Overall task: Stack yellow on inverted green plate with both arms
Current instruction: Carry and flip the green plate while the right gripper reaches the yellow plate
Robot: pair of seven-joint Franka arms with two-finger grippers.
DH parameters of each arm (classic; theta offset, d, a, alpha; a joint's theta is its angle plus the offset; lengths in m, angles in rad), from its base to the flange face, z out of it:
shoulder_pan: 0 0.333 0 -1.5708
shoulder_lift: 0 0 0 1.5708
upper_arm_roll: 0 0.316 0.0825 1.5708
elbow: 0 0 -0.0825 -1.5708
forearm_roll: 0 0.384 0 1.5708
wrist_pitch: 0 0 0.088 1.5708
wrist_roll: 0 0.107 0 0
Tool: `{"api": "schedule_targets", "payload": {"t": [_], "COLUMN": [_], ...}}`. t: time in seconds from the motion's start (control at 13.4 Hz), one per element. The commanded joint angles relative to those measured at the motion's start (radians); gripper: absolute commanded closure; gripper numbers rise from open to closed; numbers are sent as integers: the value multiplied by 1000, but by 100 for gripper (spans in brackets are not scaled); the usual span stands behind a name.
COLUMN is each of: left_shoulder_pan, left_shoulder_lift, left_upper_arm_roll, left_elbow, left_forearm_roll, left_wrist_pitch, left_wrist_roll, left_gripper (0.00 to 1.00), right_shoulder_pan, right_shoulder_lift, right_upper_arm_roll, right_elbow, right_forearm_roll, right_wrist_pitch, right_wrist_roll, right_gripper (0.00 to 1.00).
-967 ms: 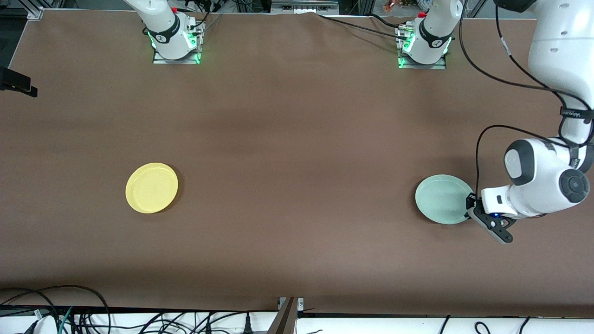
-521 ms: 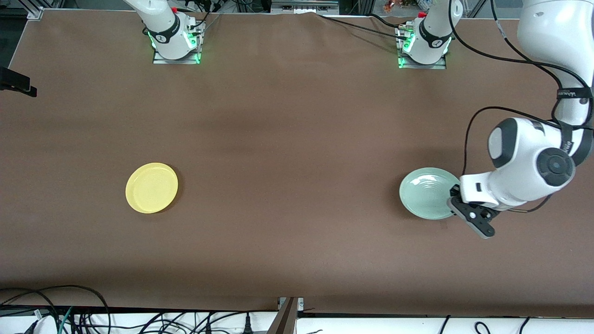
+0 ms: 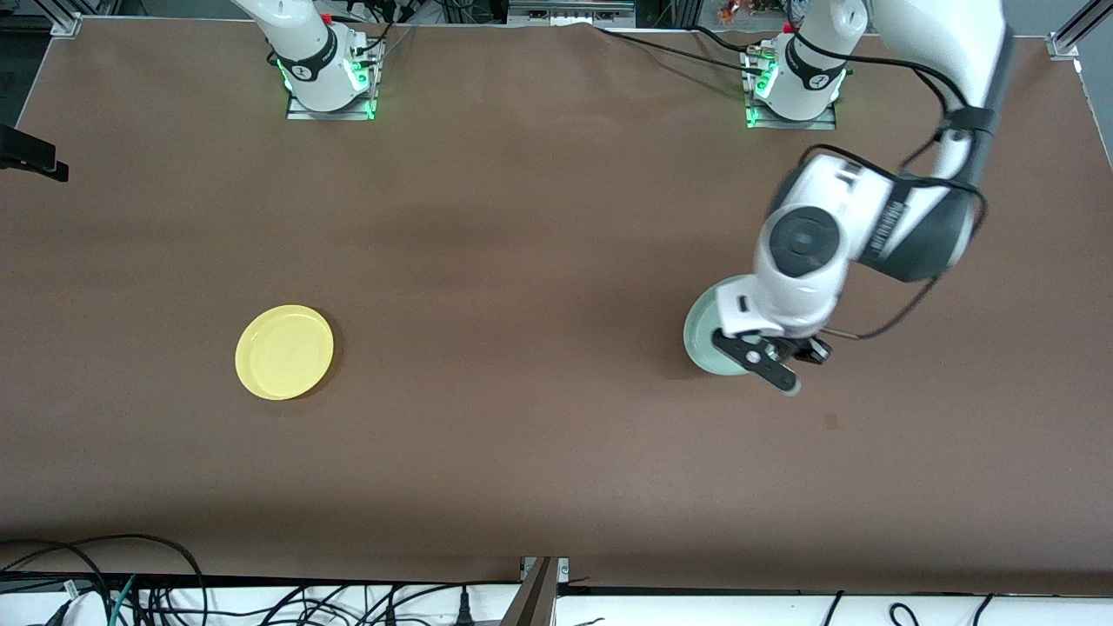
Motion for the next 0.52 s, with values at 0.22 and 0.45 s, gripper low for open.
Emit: {"api": "schedule_targets", "payload": {"t": [0.22, 0.45], "left_shoulder_pan": [-200, -331], "left_shoulder_lift": [14, 77], "left_upper_arm_roll": [18, 18], "left_elbow": [10, 12], "left_forearm_roll": [249, 383], "left_wrist_pitch": [-184, -313], "left_wrist_roll": [-327, -559], "left_gripper": [100, 100], "right_shoulder_pan": [-7, -7], "right_shoulder_lift": [-2, -2], "right_upper_arm_roll": [1, 1], "right_elbow": [6, 6], "right_forearm_roll": [19, 19], "right_wrist_pitch": [-2, -1], "right_wrist_roll": [8, 8], "right_gripper": [0, 0]}}
